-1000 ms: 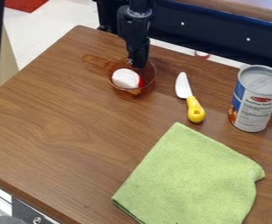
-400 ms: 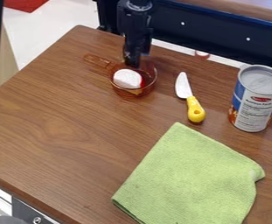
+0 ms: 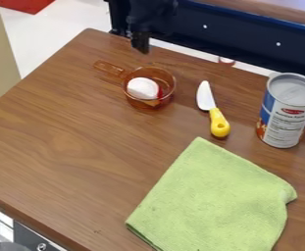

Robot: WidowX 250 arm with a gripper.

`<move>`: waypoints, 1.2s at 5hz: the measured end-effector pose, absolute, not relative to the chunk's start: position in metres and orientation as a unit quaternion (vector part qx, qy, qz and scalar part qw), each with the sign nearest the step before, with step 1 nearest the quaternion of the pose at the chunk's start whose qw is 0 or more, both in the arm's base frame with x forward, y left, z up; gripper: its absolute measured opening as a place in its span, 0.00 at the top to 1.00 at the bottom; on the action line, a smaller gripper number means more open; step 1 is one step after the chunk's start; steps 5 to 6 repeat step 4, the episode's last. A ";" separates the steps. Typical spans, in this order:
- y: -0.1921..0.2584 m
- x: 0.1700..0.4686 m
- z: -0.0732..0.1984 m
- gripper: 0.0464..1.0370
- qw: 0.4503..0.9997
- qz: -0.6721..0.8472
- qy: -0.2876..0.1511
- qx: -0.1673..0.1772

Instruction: Moved the orange pan just a little to the top of the table

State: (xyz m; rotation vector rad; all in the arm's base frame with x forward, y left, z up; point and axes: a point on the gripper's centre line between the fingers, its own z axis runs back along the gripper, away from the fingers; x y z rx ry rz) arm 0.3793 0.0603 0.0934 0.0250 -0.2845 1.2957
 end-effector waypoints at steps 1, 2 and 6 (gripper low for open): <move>0.046 0.350 0.105 0.04 0.857 0.494 -0.145 0.007; 0.035 0.317 0.101 0.04 0.918 0.381 -0.114 -0.012; 0.025 0.253 0.090 0.04 0.959 0.264 -0.101 -0.002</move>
